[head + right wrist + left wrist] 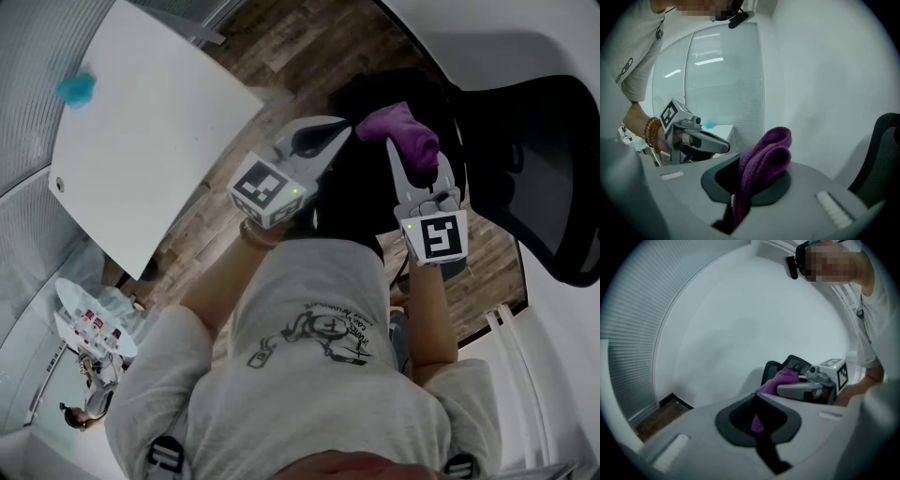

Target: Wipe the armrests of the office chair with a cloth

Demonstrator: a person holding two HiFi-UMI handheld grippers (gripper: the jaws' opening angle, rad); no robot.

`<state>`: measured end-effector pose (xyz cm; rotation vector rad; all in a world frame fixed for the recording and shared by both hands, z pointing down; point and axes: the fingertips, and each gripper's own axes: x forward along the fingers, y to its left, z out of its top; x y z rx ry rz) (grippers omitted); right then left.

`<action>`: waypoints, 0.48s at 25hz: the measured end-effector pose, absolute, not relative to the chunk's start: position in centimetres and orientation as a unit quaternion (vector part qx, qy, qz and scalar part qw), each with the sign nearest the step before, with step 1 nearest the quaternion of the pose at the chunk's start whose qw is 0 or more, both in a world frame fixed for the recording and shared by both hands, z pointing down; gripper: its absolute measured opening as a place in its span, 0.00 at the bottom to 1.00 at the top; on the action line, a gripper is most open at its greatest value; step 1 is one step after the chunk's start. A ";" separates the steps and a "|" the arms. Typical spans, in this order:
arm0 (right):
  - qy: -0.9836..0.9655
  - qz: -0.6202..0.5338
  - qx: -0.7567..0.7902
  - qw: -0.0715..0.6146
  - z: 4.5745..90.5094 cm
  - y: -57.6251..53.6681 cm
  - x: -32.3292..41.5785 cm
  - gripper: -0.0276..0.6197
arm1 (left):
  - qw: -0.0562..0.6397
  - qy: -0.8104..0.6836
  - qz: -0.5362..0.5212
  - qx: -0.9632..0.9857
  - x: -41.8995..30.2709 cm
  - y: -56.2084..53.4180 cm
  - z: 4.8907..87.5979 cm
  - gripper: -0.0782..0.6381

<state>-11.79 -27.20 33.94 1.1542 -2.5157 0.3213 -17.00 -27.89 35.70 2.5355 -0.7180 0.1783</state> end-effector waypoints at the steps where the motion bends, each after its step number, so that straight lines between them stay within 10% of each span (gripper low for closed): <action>1: -0.889 0.114 0.405 0.179 34.4 -27.3 -11.9 0.09 | 0.249 -0.264 0.066 0.929 -17.0 -28.0 36.1 0.11; 12: -0.896 0.126 0.379 0.194 38.8 -28.7 -13.9 0.09 | 0.276 -0.279 0.075 0.917 -17.4 -29.3 40.8 0.11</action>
